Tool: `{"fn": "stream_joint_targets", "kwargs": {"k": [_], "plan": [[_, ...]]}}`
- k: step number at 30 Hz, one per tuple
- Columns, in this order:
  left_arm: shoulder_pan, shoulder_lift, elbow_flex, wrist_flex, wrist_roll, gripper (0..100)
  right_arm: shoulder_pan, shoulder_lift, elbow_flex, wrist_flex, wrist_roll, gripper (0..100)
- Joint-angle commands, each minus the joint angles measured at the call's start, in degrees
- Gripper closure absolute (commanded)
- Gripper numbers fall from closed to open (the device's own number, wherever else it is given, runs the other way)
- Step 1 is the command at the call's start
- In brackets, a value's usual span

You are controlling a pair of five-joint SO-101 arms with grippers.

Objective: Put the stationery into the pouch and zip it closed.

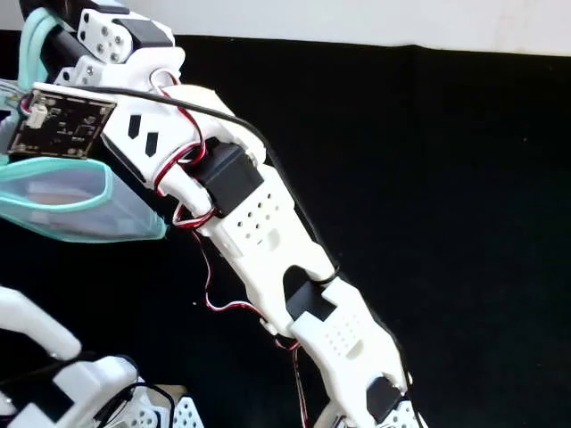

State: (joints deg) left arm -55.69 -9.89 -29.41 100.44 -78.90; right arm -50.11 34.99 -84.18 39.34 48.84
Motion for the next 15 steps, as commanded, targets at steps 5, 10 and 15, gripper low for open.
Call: {"fn": "stream_joint_targets", "kwargs": {"k": [5, 10, 15], "plan": [[8.75, -1.10, 1.63, -1.41, -13.36, 70, 0.57, -0.66, -2.24, -0.04, 0.97, 99.3], [12.62, 3.56, 1.27, -2.90, -13.19, 70, 0.57, -0.66, -2.24, 0.04, 1.23, 99.3], [17.01, 4.26, 1.54, -2.90, -13.19, 70, 0.66, -0.57, -2.24, 0.04, 1.23, 99.3]]}}
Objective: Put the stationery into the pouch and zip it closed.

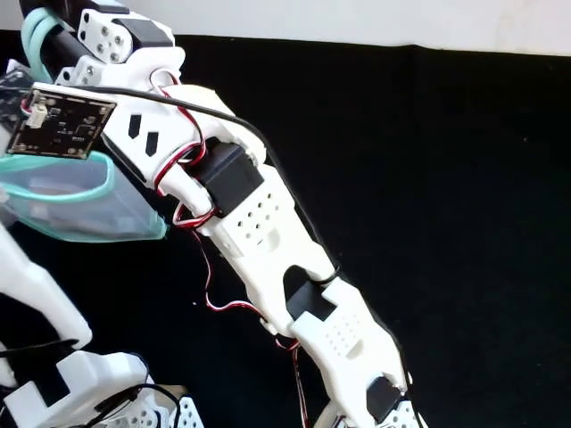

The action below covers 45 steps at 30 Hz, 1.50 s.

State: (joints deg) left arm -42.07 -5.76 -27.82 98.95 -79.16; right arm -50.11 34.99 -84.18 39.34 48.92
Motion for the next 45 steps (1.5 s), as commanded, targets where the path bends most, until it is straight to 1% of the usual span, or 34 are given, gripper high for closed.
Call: {"fn": "stream_joint_targets", "kwargs": {"k": [1, 3, 5, 10, 12, 13, 19, 22, 24, 27, 30, 33, 37, 39, 42, 45], "plan": [[4.35, 0.13, 0.04, -1.32, -12.92, 70, 0.66, -0.57, -2.24, 0.04, 1.14, 99.3], [5.49, 0.22, 0.13, -1.05, -12.92, 70, 0.92, -0.48, -2.24, 0.04, 1.23, 99.3], [5.76, -0.22, 0.66, -1.05, -13.19, 74, 1.01, -0.48, -2.24, 0.04, 1.23, 99.3], [5.41, -0.31, 0.57, -1.32, -13.27, 100, 1.71, -0.57, -2.24, 0.04, 1.23, 99.3], [3.91, -0.31, 0.57, -1.05, -13.27, 98, 2.15, -0.48, -2.24, 0.04, 1.23, 99.3], [3.12, -0.31, 0.57, -0.97, -13.27, 99, 2.77, -0.48, -2.24, 0.04, 1.23, 99.3], [-0.75, -0.31, 0.57, -0.97, -12.84, 99, 7.16, -0.66, -2.24, 0.13, 1.23, 99.3], [-3.21, -0.22, 0.66, -1.14, -10.29, 99, 9.98, -0.75, -2.24, 0.31, 1.23, 99.3], [-4.62, 0.04, 0.66, -1.14, -9.23, 99, 11.65, -0.84, -2.86, 2.51, 1.23, 99.3], [-6.99, -0.13, 0.66, -0.97, -9.14, 99, 14.37, -0.40, -7.52, 9.80, 0.88, 99.3], [-8.92, -0.40, 0.66, -0.97, -8.44, 99, 18.51, -0.31, -11.12, 16.92, 0.79, 99.3], [-10.59, -0.40, 0.66, -0.53, -8.35, 99, 23.69, -0.22, -11.74, 20.26, 0.09, 99.3], [-11.91, -0.48, 0.31, 1.49, -8.44, 99, 31.69, -0.13, -11.65, 20.53, -7.30, 99.3], [-12.44, -0.92, 0.31, 1.49, -8.44, 99, 35.56, 0.40, -11.56, 20.53, -9.67, 99.3], [-12.79, -3.56, 1.80, 1.58, -8.44, 99, 40.92, 4.00, -12.18, 19.30, -10.55, 99.3], [-12.35, -6.90, 5.05, 1.49, -8.62, 99, 44.79, 8.57, -12.26, 17.36, -10.55, 99.3]]}}
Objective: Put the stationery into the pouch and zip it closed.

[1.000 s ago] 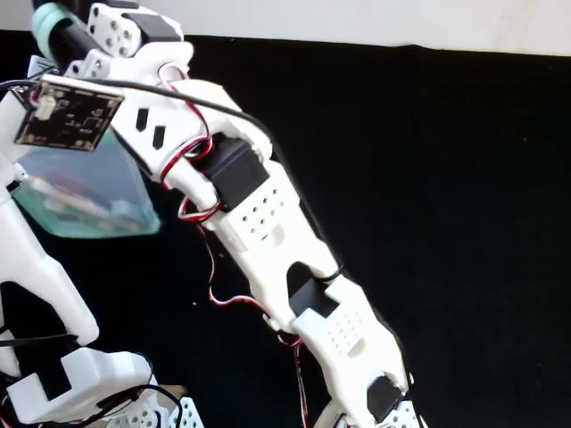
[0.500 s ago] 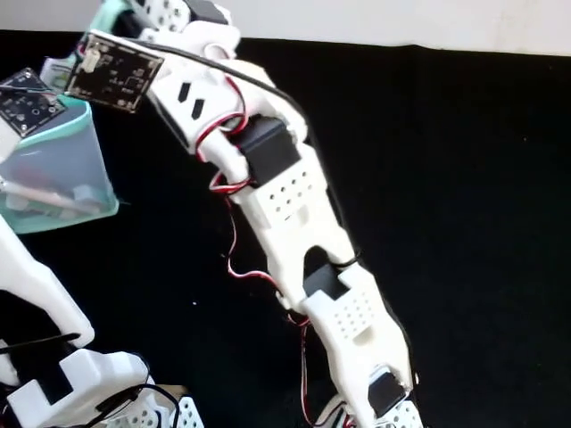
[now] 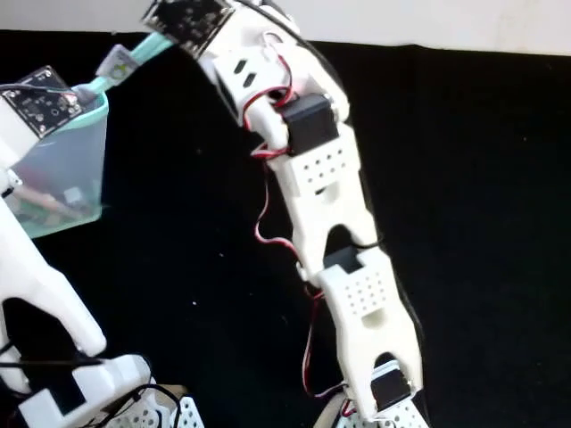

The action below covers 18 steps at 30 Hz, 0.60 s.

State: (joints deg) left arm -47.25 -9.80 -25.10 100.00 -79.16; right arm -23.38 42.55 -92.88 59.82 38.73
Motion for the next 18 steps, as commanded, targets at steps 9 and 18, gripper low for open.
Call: {"fn": "stream_joint_targets", "kwargs": {"k": [9, 18], "plan": [[-7.52, -8.92, 7.34, 0.35, -8.70, 99, 24.31, 7.96, -3.65, -6.37, -0.44, 99.3], [-7.60, -10.07, 7.34, 0.44, -8.53, 99, 33.27, 11.30, -3.65, -15.78, -0.44, 99.3]]}}
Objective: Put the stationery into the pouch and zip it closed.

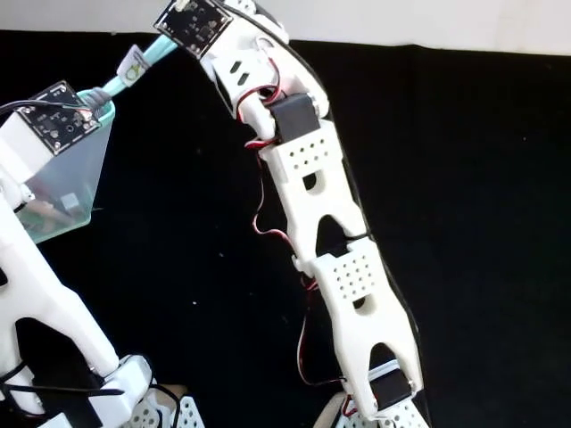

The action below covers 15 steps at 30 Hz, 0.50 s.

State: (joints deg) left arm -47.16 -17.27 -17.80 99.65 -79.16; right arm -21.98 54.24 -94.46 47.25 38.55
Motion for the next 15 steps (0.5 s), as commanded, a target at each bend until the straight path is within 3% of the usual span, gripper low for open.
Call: {"fn": "stream_joint_targets", "kwargs": {"k": [1, 7, 11, 15], "plan": [[-7.69, -2.59, 0.04, 0.79, -8.44, 99, 32.75, -0.40, -2.07, -3.21, -0.26, 99.3], [-7.78, -2.59, 0.04, 0.79, -8.44, 99, 38.81, 0.22, -1.27, -4.44, -0.70, 99.3], [-7.78, -2.68, 0.04, 0.79, -8.53, 99, 44.62, -0.04, 4.44, -10.51, -7.56, 99.3], [-7.78, -2.68, -0.04, 0.79, -8.44, 99, 48.31, -0.04, 9.19, -12.00, -8.44, 99.3]]}}
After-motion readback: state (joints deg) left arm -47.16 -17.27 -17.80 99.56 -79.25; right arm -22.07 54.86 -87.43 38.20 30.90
